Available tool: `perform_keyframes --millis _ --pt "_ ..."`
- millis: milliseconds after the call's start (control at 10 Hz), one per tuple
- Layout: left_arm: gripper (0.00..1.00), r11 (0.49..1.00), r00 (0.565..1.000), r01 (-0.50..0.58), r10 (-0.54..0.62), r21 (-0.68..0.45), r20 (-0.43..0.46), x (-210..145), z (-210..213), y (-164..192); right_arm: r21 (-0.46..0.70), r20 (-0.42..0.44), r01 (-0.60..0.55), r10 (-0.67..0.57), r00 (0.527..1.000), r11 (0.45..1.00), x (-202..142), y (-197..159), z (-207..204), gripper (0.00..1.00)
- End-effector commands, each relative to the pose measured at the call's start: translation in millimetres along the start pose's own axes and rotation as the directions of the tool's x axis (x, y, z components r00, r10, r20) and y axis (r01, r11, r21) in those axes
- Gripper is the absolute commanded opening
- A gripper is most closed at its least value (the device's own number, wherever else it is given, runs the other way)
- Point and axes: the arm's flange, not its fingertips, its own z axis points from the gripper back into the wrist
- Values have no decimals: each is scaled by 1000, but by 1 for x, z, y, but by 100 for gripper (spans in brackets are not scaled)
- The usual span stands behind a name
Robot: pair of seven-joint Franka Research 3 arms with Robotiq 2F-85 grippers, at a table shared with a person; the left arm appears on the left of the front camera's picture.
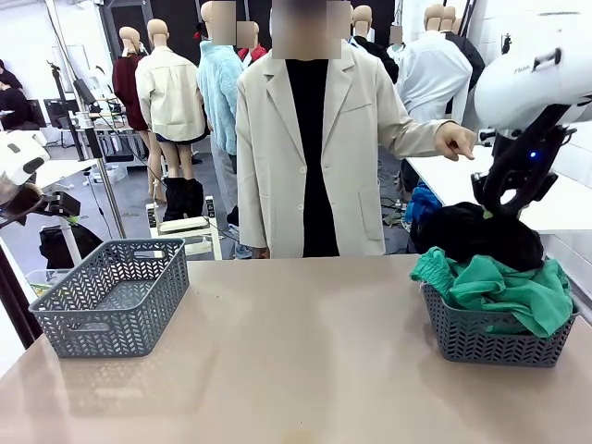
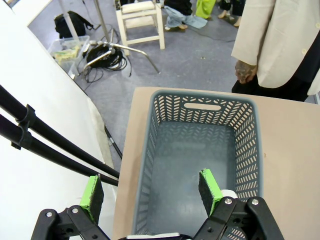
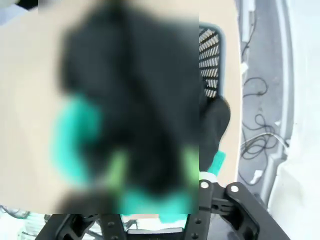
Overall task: Sort the tops and bottoms.
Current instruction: Sort the clothes according to human instructions.
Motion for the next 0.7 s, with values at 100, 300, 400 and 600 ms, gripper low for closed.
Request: perform_keyframes --millis 100,300,400,600 --pt "100 1000 1000 -22 22 8 -3 -1 1 -2 54 90 -44 39 995 998 -31 -4 58 100" --pt "100 1000 1000 -22 22 8 -3 -1 1 -2 53 131 -14 7 991 998 -38 -9 103 100" --pt "100 1000 1000 -22 22 8 -3 -1 1 -2 53 141 -10 2 990 999 -35 -9 122 100" --pt "100 1000 1000 -22 22 8 -3 -1 1 -2 77 142 -24 13 990 997 -21 -3 131 100"
